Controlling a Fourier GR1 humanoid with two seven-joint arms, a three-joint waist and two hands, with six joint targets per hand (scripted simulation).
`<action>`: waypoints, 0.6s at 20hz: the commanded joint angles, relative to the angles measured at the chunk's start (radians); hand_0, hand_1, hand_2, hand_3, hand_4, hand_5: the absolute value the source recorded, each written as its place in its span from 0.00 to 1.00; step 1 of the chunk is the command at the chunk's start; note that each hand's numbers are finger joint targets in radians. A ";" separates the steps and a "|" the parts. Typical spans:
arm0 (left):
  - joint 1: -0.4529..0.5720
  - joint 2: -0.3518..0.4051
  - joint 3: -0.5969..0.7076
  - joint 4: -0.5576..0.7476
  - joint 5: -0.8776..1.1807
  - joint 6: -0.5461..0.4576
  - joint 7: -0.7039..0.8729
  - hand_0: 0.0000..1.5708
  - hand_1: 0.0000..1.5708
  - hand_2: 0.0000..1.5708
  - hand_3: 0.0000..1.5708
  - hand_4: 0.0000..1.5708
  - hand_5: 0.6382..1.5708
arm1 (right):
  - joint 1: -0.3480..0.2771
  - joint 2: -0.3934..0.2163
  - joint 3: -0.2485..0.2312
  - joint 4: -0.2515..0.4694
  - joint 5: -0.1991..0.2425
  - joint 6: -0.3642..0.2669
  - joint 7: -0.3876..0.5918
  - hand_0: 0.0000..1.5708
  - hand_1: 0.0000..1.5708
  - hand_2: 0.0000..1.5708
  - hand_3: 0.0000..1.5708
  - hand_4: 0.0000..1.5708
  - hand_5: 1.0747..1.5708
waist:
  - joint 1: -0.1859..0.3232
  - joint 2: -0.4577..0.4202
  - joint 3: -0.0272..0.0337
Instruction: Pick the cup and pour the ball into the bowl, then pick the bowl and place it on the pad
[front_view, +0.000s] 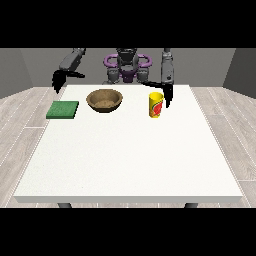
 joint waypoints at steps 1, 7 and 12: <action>-0.055 -0.009 0.040 0.148 0.014 0.014 -0.096 0.00 0.00 0.00 0.00 0.00 0.67 | -0.012 -0.027 0.001 -0.007 -0.013 0.031 0.026 0.00 0.00 0.00 0.00 0.00 0.97 | -0.039 0.021 -0.0004; -0.057 -0.016 0.040 0.262 0.005 0.013 -0.190 0.00 0.00 0.00 0.00 0.00 0.64 | 0.020 -0.012 0.002 0.050 0.005 0.038 -0.052 0.00 0.00 0.00 0.00 0.00 0.98 | -0.015 -0.002 0.0000; -0.092 0.069 0.034 0.290 -0.175 0.318 -0.175 0.83 0.83 1.00 1.00 0.52 0.94 | -0.042 -0.046 0.003 0.001 -0.039 0.083 0.014 0.00 0.00 0.00 0.00 0.00 0.97 | -0.104 0.052 0.0002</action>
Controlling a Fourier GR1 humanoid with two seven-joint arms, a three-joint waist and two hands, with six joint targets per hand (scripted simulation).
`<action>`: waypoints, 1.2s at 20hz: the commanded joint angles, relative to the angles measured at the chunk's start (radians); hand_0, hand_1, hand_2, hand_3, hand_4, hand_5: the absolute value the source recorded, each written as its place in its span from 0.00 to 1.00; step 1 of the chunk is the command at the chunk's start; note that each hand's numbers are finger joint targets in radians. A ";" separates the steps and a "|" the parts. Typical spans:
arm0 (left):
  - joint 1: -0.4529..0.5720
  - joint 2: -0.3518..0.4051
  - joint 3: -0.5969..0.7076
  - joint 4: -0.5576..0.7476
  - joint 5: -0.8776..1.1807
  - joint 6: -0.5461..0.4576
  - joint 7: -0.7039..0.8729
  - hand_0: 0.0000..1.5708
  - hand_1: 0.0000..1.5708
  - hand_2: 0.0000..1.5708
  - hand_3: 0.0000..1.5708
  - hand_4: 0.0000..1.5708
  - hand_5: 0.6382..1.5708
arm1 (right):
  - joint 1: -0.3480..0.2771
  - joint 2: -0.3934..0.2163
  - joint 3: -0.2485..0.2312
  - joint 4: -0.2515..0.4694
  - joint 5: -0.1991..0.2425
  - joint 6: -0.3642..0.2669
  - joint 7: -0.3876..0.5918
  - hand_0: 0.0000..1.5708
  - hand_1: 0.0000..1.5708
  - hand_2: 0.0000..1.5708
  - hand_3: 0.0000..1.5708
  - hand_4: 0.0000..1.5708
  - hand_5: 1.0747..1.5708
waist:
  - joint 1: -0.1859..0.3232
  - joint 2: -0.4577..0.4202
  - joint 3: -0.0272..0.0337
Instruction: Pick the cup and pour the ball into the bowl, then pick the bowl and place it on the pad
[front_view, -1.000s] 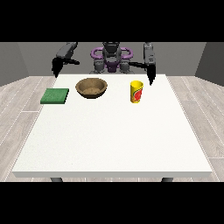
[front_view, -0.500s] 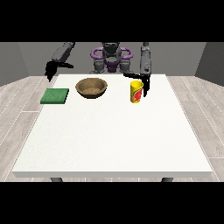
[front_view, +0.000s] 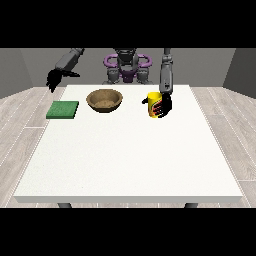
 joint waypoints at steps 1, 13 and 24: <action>-0.028 0.054 0.012 0.057 -0.081 0.147 -0.032 0.83 0.83 1.00 1.00 0.52 0.94 | -0.012 -0.020 -0.005 -0.016 -0.013 0.027 -0.008 0.00 0.00 0.00 0.00 0.00 0.98 | -0.049 0.050 -0.0005; -0.117 0.014 -0.173 0.035 -0.300 0.296 0.239 0.87 0.87 1.00 1.00 0.65 0.96 | -0.044 -0.174 -0.129 0.289 -0.046 0.099 -0.014 0.00 0.00 0.04 0.00 0.00 0.97 | 0.057 -0.148 0.0029; -0.102 -0.130 -0.407 -0.068 -0.579 0.305 0.569 0.89 0.89 1.00 1.00 0.71 1.00 | 0.049 -0.206 -0.166 0.510 -0.010 0.125 -0.142 0.00 0.00 0.00 0.00 0.00 0.98 | 0.198 -0.292 0.0008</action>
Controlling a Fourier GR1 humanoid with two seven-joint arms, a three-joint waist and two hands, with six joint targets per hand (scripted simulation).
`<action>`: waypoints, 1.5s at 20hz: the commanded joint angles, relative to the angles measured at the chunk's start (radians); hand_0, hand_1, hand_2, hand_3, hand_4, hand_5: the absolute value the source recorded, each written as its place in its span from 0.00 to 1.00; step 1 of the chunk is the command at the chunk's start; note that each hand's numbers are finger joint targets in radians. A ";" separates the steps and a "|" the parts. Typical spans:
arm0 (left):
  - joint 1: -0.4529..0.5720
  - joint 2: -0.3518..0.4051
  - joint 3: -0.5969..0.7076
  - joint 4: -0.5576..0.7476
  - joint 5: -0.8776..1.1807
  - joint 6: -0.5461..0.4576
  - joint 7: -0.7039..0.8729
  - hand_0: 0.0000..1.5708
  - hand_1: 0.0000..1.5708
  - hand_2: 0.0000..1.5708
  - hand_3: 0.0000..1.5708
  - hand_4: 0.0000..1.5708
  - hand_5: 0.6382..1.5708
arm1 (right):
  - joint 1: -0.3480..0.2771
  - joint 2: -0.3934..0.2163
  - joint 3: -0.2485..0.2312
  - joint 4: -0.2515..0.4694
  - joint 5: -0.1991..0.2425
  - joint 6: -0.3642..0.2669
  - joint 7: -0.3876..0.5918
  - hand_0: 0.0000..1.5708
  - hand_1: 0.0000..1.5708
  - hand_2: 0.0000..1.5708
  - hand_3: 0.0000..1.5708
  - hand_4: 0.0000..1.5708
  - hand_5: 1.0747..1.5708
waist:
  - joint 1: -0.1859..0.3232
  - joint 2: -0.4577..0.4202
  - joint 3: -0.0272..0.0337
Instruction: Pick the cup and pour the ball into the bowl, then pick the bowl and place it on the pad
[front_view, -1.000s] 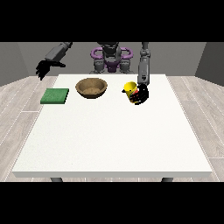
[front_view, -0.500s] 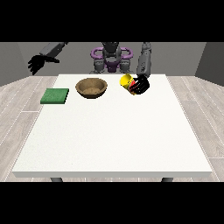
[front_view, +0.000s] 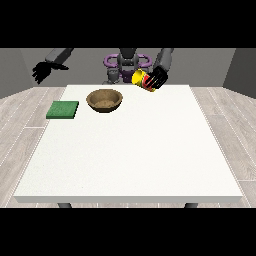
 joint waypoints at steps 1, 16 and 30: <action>-0.039 -0.036 -0.083 -0.025 -0.138 0.017 0.162 0.89 0.89 1.00 1.00 0.71 1.00 | 0.034 0.002 -0.007 0.073 0.021 0.002 -0.077 0.00 0.00 0.00 0.00 0.00 0.98 | 0.033 -0.033 -0.0003; -0.089 -0.094 -0.386 -0.076 -0.512 -0.094 0.562 0.36 0.36 1.00 1.00 0.58 1.00 | -0.080 -0.079 -0.012 0.177 0.022 0.008 0.004 0.00 0.00 0.00 0.00 0.00 0.93 | 0.036 -0.069 -0.0012; -0.112 -0.095 -0.650 -0.111 -0.768 -0.210 0.752 0.00 0.00 1.00 1.00 0.58 0.97 | -0.259 0.022 0.039 0.165 0.037 -0.078 0.042 0.00 0.00 0.00 0.16 0.00 0.91 | -0.023 0.023 -0.0014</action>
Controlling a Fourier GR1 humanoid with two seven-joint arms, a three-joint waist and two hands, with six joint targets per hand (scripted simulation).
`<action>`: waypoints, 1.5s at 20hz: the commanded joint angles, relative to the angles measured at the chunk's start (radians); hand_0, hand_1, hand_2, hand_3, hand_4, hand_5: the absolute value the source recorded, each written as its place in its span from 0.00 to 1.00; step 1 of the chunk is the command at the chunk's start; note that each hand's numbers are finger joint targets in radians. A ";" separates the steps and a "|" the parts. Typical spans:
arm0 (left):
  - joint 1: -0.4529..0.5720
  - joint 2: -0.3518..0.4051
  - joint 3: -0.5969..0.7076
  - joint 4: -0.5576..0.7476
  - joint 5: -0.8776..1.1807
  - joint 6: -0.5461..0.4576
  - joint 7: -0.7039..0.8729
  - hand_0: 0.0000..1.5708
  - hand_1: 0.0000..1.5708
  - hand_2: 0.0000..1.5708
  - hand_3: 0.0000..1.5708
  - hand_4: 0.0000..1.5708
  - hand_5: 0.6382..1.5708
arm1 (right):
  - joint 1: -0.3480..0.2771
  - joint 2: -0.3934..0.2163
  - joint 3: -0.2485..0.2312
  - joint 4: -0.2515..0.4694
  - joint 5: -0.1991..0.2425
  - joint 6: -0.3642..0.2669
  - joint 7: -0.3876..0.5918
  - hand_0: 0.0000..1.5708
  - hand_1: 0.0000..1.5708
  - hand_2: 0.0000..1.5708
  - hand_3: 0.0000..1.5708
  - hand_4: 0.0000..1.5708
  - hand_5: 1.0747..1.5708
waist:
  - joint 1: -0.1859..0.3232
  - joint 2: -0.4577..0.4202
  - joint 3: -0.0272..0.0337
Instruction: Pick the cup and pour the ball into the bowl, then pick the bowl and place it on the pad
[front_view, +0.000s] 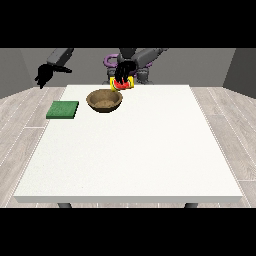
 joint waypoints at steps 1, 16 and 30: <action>-0.076 0.000 -0.052 0.039 -0.093 -0.073 0.009 0.20 0.20 1.00 1.00 0.61 0.96 | -0.066 0.017 0.008 -0.005 -0.004 -0.006 0.007 0.00 0.00 0.00 0.16 0.00 0.91 | -0.016 0.058 0.0001; -0.241 0.001 -0.100 -0.056 -0.222 -0.476 -0.117 0.99 0.99 1.00 1.00 0.76 0.89 | -0.002 -0.013 -0.003 0.070 -0.007 0.019 -0.002 0.00 0.00 0.00 0.11 0.00 0.89 | 0.012 -0.050 0.0002; -0.011 0.100 0.320 -0.255 0.087 -0.132 -0.172 0.26 0.26 1.00 1.00 0.64 1.00 | 0.038 0.028 -0.017 0.065 -0.046 0.003 0.043 0.00 0.00 0.00 0.00 0.29 0.97 | 0.155 -0.012 -0.0060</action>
